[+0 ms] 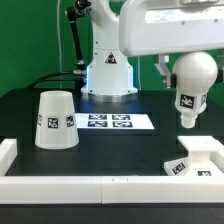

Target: Assemble lamp

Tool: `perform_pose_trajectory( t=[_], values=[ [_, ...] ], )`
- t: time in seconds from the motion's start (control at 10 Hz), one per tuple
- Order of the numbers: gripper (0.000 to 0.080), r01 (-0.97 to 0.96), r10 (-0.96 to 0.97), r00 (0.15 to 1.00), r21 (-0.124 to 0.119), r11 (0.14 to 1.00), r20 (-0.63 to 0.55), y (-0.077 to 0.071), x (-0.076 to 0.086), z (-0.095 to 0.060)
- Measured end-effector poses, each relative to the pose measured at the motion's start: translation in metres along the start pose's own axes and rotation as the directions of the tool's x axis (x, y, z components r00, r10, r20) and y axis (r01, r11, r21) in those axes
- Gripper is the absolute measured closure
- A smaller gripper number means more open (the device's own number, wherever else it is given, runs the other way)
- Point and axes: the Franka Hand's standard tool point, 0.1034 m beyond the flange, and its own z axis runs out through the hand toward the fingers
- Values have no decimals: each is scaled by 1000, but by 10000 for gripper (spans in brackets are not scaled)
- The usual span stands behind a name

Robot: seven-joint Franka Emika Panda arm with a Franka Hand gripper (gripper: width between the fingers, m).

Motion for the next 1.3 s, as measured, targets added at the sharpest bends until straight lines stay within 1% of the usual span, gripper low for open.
perform_pose_trajectory(
  t=[0.1,0.2,0.3,0.5,0.7,1.0,1.3],
  values=[
    [223,1,-1,999,-9,1000,-54,1,6,0],
    [223,3,-6,991,-23,1000,-131,0,5,4],
    [223,10,-14,987,-29,1000,-161,-5,3,7],
    [223,23,-30,978,-36,999,-206,-11,9,7],
    [223,23,-30,979,-35,999,-199,-12,6,10],
    [223,32,-38,982,-34,999,-186,-18,-2,16],
    [223,36,-42,983,-33,999,-177,-20,-4,22]
  ],
)
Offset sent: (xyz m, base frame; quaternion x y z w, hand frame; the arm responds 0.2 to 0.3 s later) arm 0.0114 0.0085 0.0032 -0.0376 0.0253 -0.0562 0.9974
